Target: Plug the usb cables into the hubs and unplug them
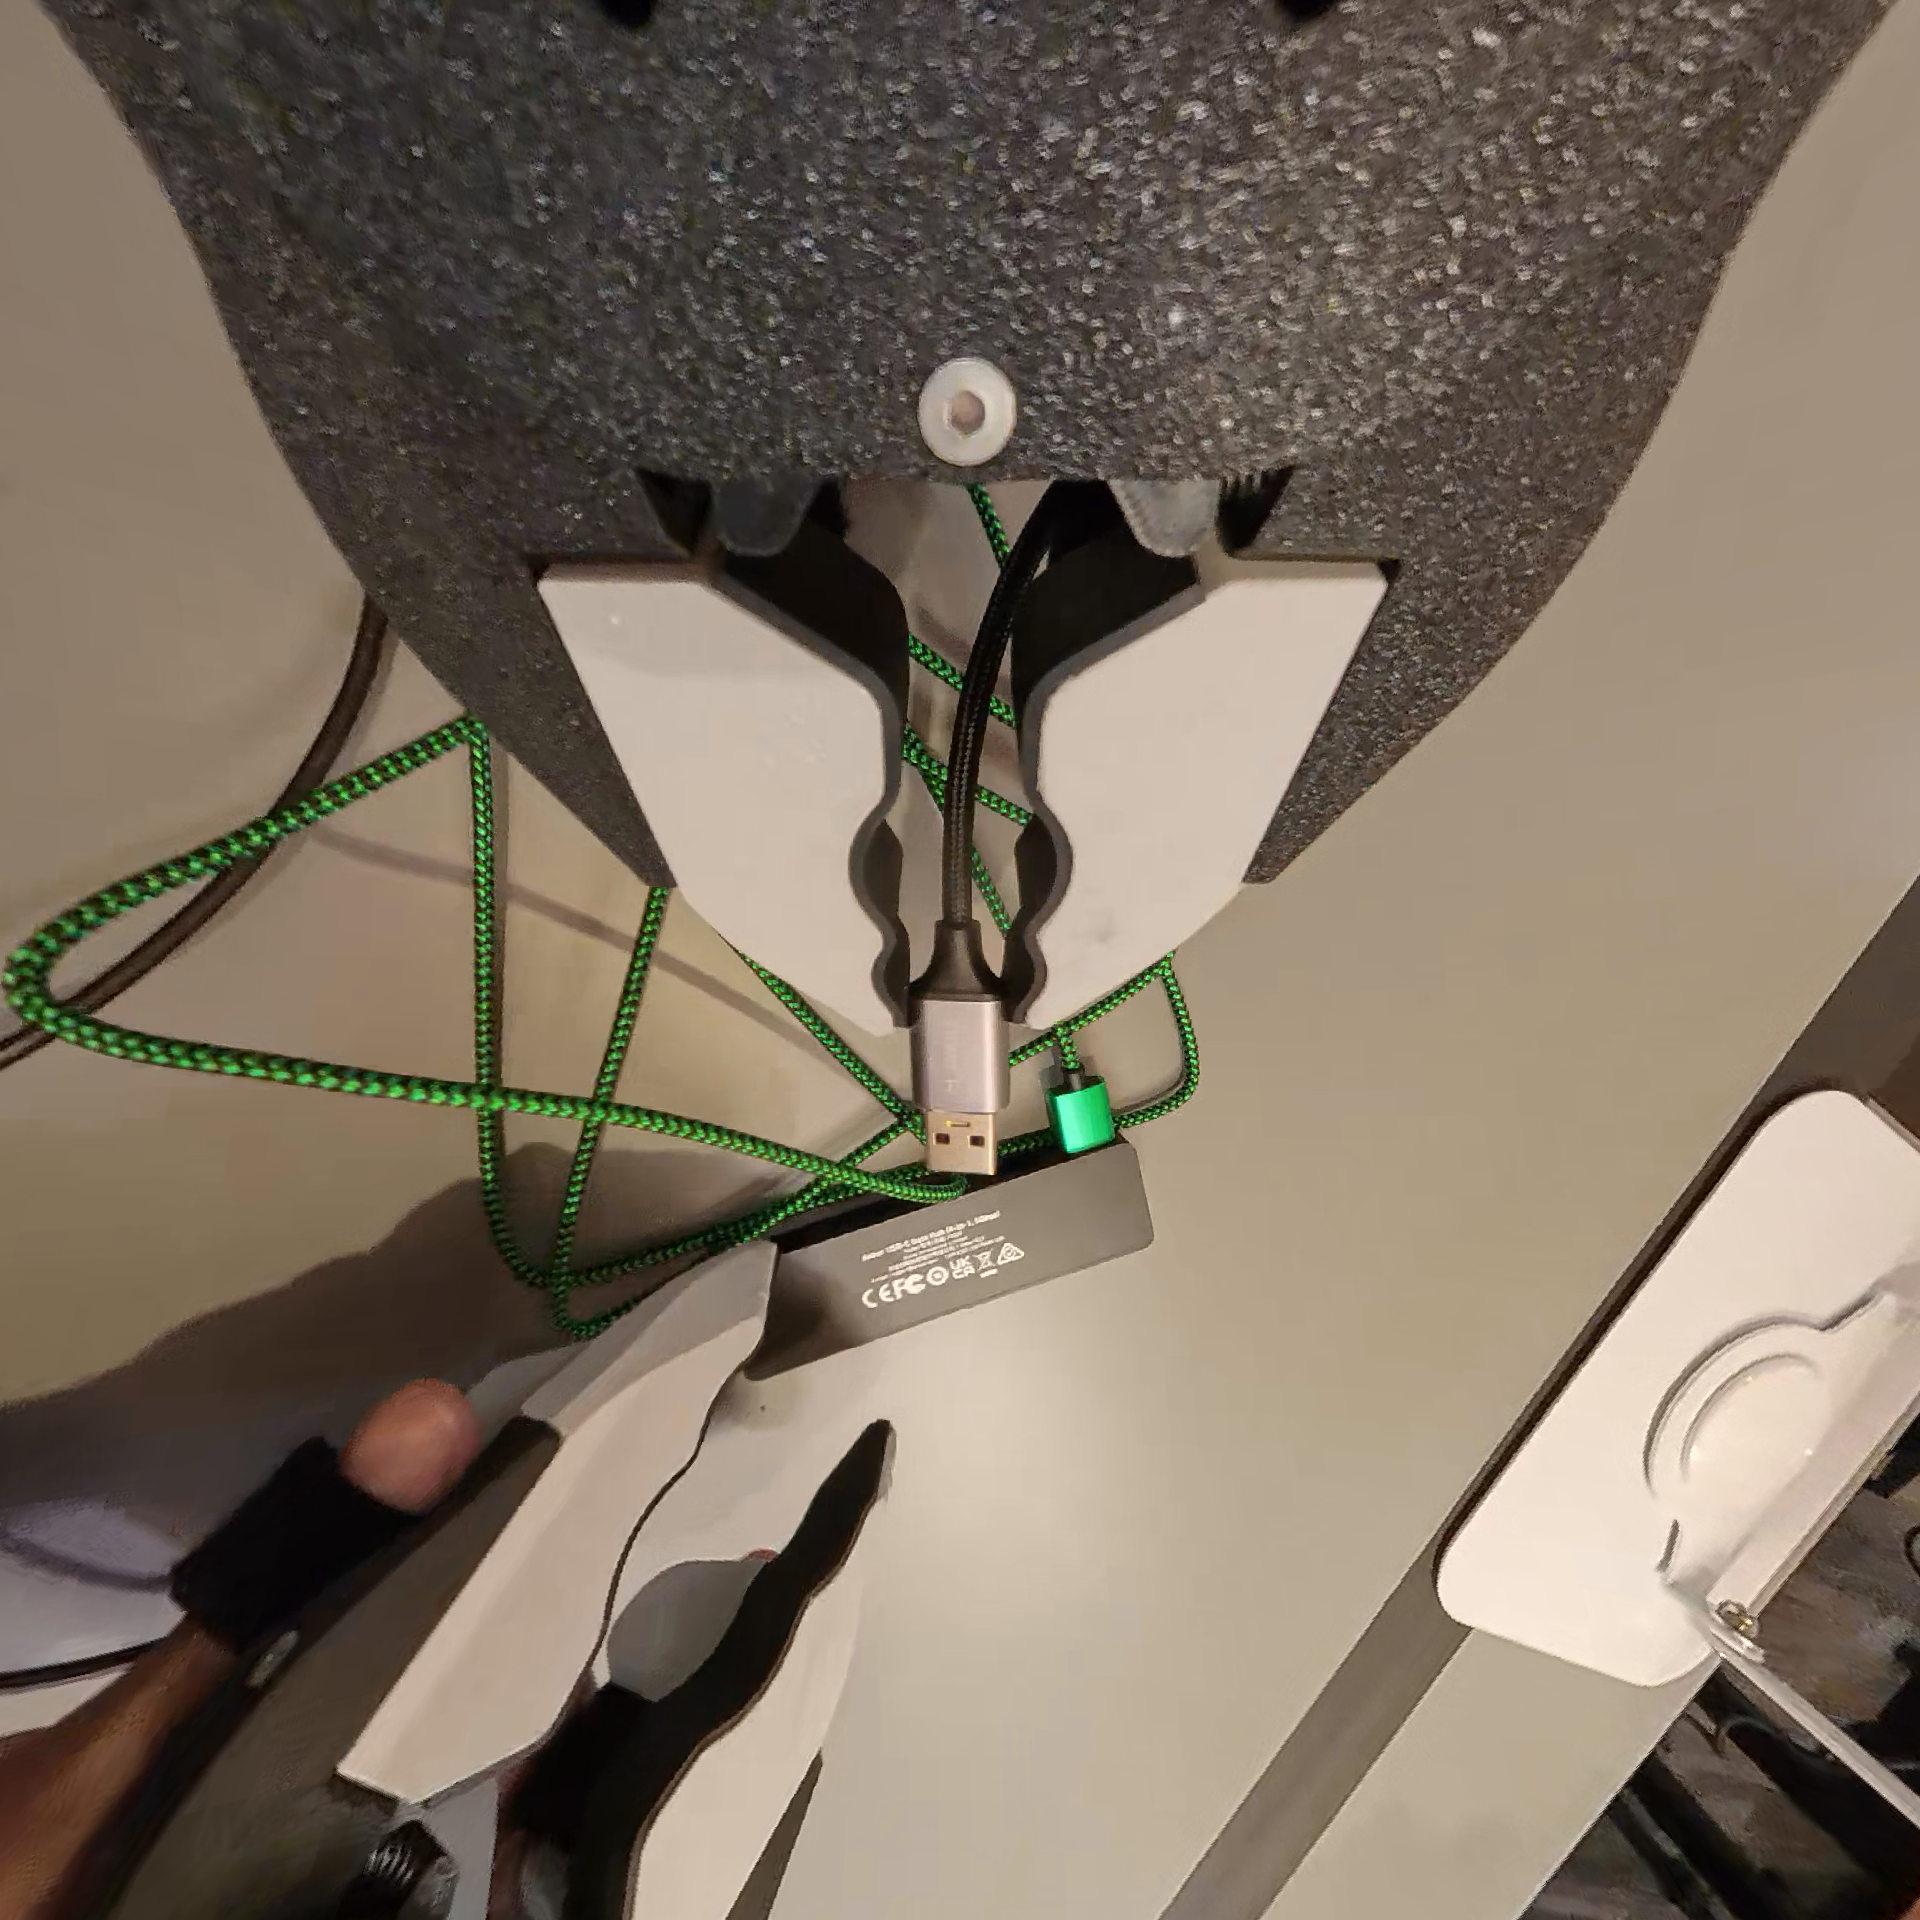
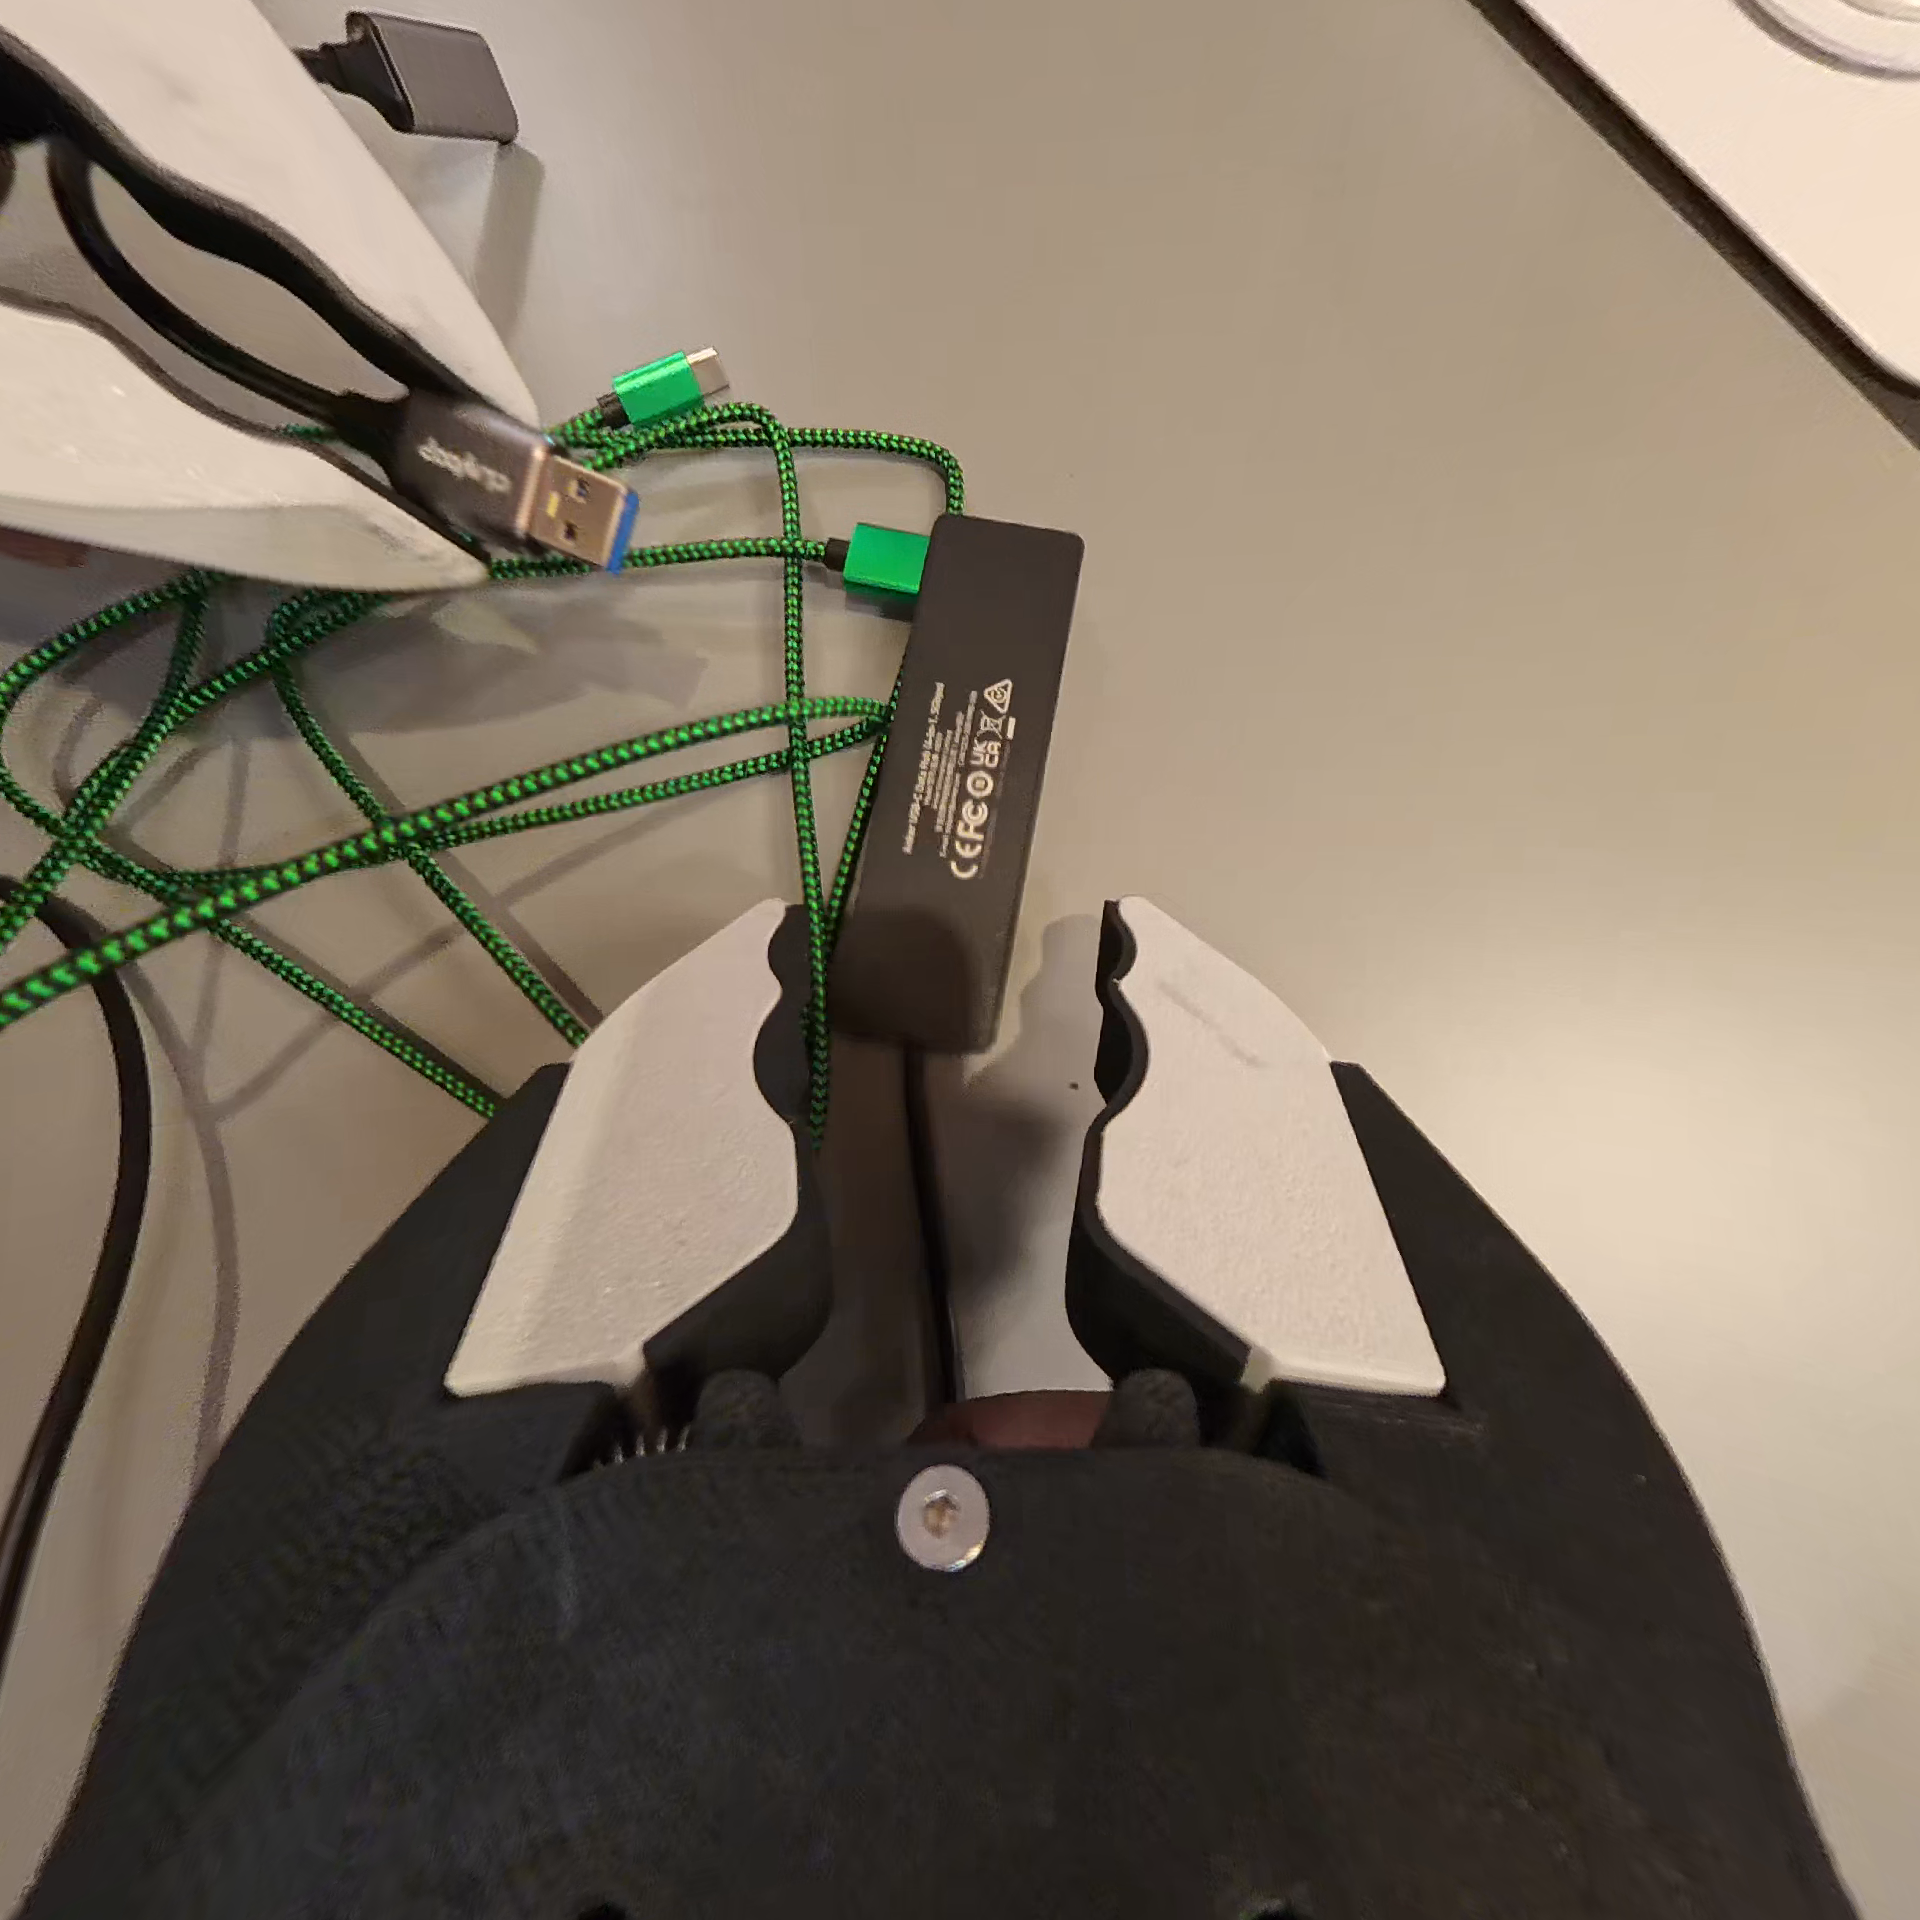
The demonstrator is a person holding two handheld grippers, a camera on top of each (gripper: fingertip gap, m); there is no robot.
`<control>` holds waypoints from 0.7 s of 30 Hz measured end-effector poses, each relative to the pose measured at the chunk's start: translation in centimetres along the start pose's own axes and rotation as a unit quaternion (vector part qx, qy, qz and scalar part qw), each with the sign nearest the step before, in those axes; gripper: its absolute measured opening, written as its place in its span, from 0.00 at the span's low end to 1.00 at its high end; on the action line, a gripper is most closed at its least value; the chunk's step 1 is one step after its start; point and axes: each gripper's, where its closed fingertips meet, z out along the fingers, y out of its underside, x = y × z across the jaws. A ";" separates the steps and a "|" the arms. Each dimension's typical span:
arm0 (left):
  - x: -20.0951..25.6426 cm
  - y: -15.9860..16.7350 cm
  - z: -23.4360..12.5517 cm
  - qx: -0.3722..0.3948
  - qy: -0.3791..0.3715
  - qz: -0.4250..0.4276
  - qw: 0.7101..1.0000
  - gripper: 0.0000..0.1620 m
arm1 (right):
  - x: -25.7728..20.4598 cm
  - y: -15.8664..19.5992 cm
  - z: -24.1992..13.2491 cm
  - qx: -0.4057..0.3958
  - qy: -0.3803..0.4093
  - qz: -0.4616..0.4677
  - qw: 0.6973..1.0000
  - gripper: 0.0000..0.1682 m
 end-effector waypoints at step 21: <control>-0.2 0.3 0.8 0.010 -0.003 -0.008 1.000 0.10 | 2.3 0.3 2.5 -0.088 0.032 0.042 0.995 0.20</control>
